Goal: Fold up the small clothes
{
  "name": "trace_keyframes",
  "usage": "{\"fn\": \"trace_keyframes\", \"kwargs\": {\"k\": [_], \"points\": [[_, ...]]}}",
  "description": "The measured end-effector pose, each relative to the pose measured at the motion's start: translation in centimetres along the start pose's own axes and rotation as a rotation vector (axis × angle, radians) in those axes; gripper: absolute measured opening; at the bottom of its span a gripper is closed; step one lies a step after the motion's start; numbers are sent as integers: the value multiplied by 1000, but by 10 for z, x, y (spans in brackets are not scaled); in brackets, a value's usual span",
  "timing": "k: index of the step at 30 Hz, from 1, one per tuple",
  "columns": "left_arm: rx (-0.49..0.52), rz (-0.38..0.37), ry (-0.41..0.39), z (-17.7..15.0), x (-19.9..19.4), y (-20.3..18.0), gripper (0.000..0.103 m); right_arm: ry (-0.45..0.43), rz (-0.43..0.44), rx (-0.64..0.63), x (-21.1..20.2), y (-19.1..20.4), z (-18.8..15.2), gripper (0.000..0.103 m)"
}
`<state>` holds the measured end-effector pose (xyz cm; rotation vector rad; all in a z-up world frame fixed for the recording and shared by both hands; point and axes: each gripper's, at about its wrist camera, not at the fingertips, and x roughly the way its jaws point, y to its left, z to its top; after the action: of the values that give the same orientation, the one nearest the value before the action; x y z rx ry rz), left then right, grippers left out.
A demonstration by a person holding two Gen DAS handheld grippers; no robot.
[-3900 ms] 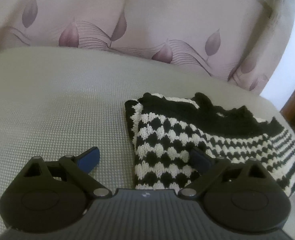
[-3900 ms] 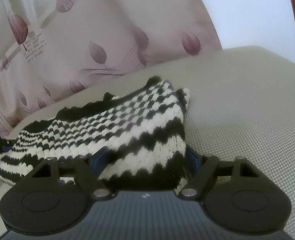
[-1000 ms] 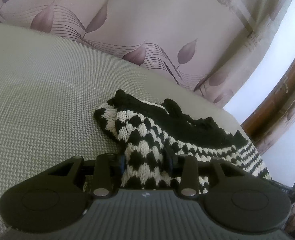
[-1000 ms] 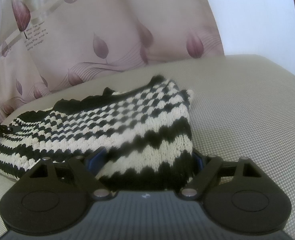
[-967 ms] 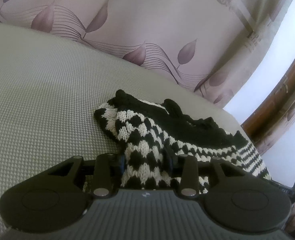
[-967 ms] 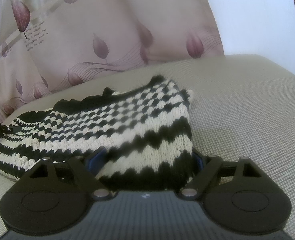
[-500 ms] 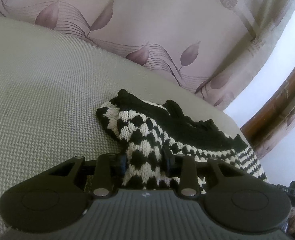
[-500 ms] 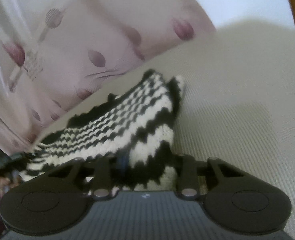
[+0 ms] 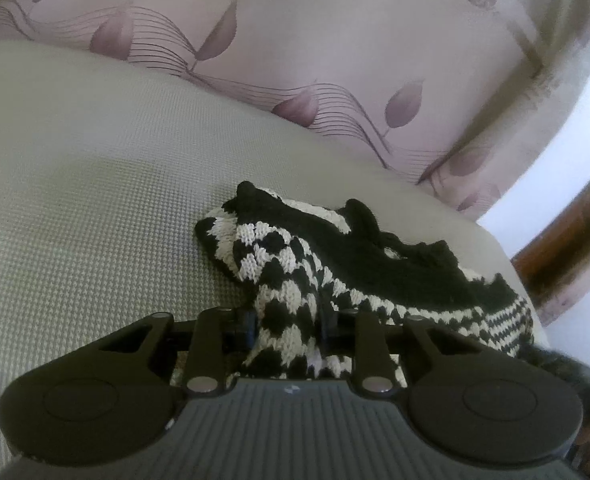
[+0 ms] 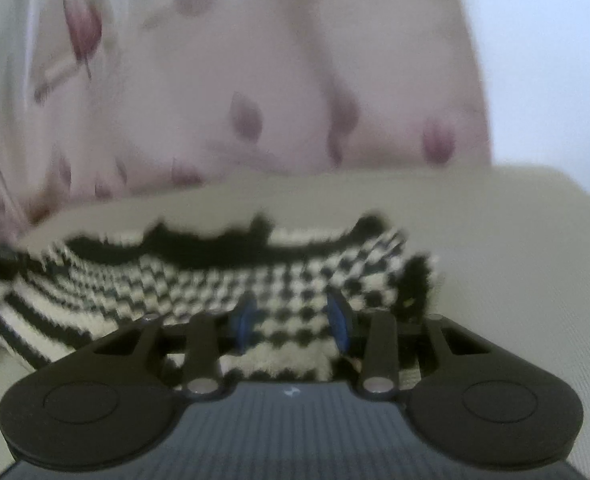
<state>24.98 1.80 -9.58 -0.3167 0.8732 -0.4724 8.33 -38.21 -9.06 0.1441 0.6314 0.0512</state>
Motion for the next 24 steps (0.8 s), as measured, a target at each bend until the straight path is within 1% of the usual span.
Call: {"fn": "trace_keyframes", "kwargs": {"k": [2,5,7,8,13,14,16,17,18,19,20,21,22,23,24], "points": [[-19,27,0,2,-3,-8,24,-26,-38,-22,-4,5,-3,36],[-60,48,-3,6,-9,-23,23,-47,-55,19,-15,2,-5,36],[-97,35,-9,7,-13,-31,23,-60,-76,31,-23,1,-9,36],[-104,26,-14,8,-15,-37,23,-80,-78,47,-29,-2,-12,37],[-107,-33,-13,4,-18,-79,22,-237,-36,140,-75,-13,-18,39],[-99,-50,-9,2,-17,-89,22,-272,-10,159,-83,-14,-18,40],[-83,-84,-8,-6,-12,-107,22,-294,85,200,-90,-14,-17,48],[-69,-100,-3,-9,-8,-115,22,-288,156,226,-89,-13,-16,61],[-48,-122,5,-14,-3,-121,23,-279,236,258,-86,-12,-15,70],[-31,-159,11,-20,2,-125,24,-272,294,284,-82,-10,-16,70],[-24,-172,11,-25,4,-128,25,-262,338,308,-78,-7,-16,70],[-17,-183,9,-29,7,-129,27,-249,373,327,-73,-4,-17,70],[-14,-215,3,-33,9,-129,29,-242,402,342,-70,-1,-17,70],[-27,-249,-7,-35,9,-126,36,-237,432,368,-66,0,-17,70],[-42,-276,-18,-39,8,-123,39,-227,468,407,-60,-1,-17,72]]}}
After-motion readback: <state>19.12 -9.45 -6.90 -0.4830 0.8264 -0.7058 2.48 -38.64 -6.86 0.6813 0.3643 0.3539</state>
